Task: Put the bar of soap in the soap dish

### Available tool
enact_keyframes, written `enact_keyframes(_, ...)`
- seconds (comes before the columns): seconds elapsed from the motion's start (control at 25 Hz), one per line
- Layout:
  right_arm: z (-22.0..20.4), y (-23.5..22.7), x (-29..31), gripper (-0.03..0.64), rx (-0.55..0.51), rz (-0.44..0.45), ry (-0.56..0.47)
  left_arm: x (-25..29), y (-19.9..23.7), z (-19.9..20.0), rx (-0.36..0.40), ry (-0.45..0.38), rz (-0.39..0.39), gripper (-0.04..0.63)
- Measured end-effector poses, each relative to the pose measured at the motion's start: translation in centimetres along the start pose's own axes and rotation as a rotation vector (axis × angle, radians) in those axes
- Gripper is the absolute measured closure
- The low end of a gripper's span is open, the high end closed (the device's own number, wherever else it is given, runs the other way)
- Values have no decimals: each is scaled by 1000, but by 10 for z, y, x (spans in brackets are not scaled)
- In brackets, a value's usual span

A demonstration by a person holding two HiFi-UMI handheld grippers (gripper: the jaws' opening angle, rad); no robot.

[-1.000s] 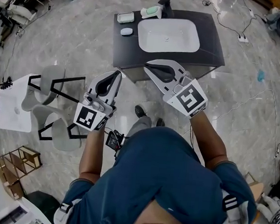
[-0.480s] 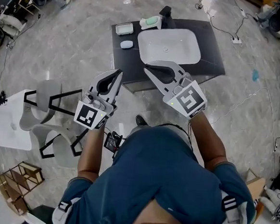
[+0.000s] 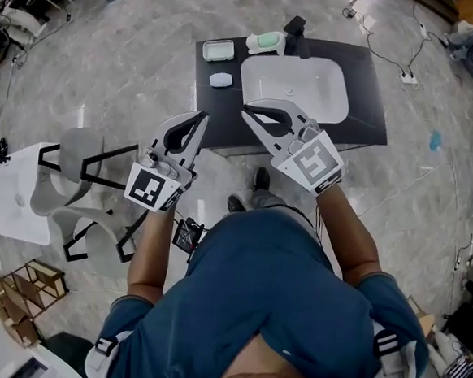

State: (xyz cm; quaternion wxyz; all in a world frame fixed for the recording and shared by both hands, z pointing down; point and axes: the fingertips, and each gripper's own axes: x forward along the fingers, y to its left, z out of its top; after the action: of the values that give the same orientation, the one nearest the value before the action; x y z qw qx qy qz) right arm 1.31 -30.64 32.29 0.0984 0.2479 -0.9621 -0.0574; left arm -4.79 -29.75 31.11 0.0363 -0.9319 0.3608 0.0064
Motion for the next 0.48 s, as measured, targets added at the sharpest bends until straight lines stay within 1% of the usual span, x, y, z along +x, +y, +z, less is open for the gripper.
enact_keyframes(0.12, -9, -18, 12, 601, 4, 37, 4, 13, 13, -5, -10, 21, 44, 592)
enact_keyframes(0.32, -26, -54, 32, 601, 18, 77, 0, 38, 37, -14, 10, 39, 89, 592)
enact_keyframes(0.48, -39, -71, 50, 601, 34, 107, 15, 49, 51, -26, -7, 56, 125, 592)
